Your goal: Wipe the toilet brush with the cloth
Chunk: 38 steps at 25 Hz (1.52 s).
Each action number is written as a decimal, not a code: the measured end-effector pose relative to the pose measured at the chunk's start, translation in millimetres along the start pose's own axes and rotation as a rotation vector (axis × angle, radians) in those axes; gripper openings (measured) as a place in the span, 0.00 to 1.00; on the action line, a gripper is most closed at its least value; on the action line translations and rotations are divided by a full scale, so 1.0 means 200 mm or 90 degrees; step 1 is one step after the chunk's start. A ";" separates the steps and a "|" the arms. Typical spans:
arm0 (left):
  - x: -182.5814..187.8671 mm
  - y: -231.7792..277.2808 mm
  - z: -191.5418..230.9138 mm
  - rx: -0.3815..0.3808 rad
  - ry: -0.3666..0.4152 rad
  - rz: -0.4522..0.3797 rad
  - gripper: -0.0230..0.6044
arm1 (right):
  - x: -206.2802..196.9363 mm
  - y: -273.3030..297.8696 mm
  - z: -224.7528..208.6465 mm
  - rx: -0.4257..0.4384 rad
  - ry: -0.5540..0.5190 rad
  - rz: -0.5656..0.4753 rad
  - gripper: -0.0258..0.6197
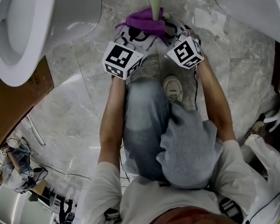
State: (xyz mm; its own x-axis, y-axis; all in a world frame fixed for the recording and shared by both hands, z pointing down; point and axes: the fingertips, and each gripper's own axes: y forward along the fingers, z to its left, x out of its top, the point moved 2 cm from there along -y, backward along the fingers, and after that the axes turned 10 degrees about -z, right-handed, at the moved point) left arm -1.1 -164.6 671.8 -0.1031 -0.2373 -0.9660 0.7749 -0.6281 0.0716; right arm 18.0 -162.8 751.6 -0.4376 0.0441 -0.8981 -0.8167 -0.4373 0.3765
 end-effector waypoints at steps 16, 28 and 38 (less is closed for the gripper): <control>-0.16 -0.14 0.03 0.044 -0.015 0.045 0.20 | 0.00 0.00 0.01 -0.050 0.013 0.001 0.15; -0.10 -0.24 0.03 0.075 -0.002 0.006 0.18 | 0.07 -0.14 0.08 -0.096 0.065 -0.044 0.18; -0.09 -0.26 0.01 0.081 -0.002 -0.006 0.18 | 0.12 -0.21 0.06 -0.126 0.095 -0.064 0.24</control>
State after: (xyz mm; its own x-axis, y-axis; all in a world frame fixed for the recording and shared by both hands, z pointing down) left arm -41.3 -129.7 685.2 -0.1125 -0.2329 -0.9660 0.6888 -0.7189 0.0931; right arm 37.4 -133.0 716.4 -0.2849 -0.0306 -0.9581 -0.7575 -0.6054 0.2446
